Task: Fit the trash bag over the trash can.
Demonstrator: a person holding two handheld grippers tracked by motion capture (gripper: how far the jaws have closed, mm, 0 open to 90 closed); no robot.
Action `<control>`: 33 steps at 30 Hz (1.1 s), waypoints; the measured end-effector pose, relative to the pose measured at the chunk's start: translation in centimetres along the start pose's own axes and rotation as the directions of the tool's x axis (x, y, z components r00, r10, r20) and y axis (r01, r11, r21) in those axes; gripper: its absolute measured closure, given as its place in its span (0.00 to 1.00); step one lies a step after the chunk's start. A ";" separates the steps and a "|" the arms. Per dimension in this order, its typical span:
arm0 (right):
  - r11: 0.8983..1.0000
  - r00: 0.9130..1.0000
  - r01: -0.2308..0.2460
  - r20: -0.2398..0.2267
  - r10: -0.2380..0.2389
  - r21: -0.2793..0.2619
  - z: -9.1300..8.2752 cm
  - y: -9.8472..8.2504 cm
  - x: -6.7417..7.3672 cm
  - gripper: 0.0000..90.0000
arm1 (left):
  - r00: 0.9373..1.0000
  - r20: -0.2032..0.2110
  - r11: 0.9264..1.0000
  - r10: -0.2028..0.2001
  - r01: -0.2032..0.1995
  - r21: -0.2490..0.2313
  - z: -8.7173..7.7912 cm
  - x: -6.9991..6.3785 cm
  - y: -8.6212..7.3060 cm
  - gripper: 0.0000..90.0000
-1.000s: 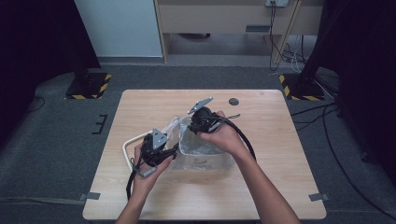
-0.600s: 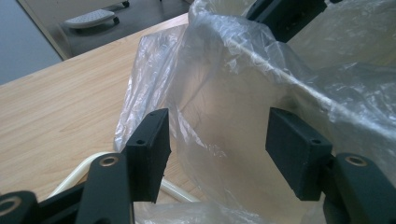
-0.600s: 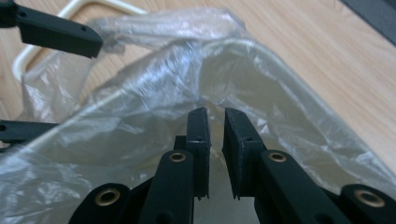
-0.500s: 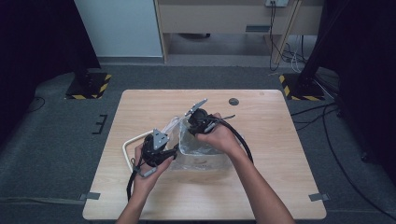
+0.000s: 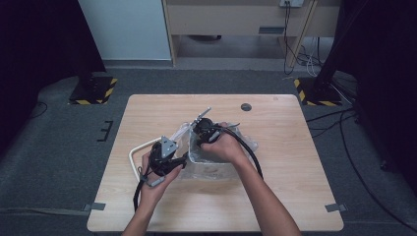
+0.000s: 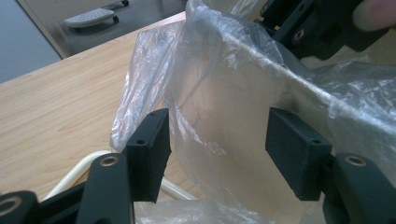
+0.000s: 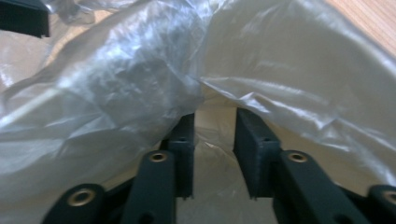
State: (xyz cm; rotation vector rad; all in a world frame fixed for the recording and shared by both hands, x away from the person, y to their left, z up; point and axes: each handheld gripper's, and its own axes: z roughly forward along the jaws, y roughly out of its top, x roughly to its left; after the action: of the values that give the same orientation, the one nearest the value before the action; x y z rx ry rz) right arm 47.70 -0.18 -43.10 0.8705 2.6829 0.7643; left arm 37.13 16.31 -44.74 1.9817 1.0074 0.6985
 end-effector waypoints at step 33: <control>0.990 0.996 -0.084 0.021 0.082 0.115 1.2 -0.8 -0.4 0.56 | 1.000 0.003 1.000 0.000 0.000 0.005 0.2 -0.1 -0.1 0.44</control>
State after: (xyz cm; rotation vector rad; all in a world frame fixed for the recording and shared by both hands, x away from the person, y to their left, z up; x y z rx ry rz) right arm 48.08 -0.53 -44.49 1.0166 2.7142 0.6207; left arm 37.16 16.18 -44.92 1.9865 1.0083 0.6929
